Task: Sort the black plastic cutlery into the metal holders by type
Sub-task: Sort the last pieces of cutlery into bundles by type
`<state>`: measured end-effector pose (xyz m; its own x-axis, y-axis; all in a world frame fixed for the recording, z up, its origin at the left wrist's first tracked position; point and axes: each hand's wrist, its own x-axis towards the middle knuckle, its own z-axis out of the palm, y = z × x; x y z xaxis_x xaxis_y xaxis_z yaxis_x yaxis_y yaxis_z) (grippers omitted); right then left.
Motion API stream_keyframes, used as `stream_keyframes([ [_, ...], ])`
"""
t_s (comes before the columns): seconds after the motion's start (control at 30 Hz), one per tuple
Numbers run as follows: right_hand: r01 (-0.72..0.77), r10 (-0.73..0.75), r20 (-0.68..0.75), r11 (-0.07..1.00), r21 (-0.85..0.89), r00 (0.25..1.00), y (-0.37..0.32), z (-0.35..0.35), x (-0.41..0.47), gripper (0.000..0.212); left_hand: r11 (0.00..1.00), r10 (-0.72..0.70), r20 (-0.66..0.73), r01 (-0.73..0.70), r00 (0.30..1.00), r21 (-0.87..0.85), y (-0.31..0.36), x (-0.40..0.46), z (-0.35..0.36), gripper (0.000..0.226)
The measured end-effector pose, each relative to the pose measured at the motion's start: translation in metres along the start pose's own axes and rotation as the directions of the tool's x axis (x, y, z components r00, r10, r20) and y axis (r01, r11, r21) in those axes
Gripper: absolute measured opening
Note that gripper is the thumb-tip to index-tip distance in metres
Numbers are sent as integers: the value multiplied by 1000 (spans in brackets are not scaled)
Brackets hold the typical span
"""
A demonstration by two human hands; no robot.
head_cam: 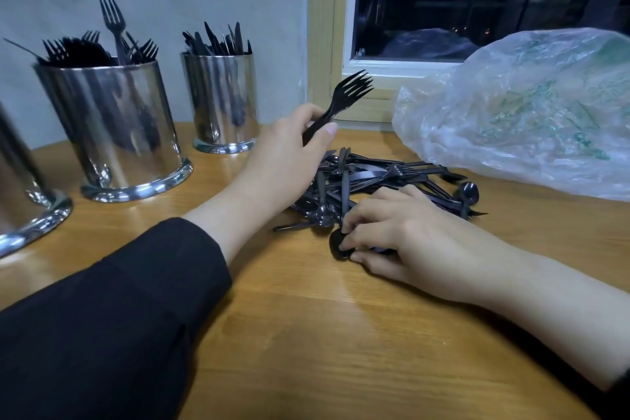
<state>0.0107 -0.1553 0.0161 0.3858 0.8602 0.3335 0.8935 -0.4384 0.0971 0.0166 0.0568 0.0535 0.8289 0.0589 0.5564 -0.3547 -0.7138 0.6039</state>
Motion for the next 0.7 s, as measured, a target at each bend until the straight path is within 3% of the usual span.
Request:
stream_keyframes([
  [0.1,37,-41,-98,999,-40,994,-3,1,2,25,1000,2,-13,-2,1000,8,1,-1,-1,29],
  [0.2,38,-15,-382,998,52,924,-5,-9,4,20,999,-10,-29,9,1000,-37,3,-2,-1,38],
  [0.27,2,147,-614,972,236,775,-8,-25,3,12,991,-47,-42,41,998,-125,3,-1,0,40],
  [0.33,-21,392,-709,882,470,586,-7,-39,2,9,978,-72,-45,61,996,-200,4,-1,1,49],
  [0.4,8,608,-648,726,687,460,-4,-45,3,14,967,-68,-42,55,997,-250,6,-3,3,52],
  [0.5,99,806,-440,439,893,396,2,-44,7,16,975,-11,-23,5,1000,-220,13,-6,7,43],
  [0.6,198,898,-234,169,965,372,1,-39,18,18,985,52,13,-49,999,-167,17,-10,12,33],
  [0.7,313,933,-136,27,949,332,-2,-38,35,18,990,126,88,-119,988,-77,18,-12,16,29],
])
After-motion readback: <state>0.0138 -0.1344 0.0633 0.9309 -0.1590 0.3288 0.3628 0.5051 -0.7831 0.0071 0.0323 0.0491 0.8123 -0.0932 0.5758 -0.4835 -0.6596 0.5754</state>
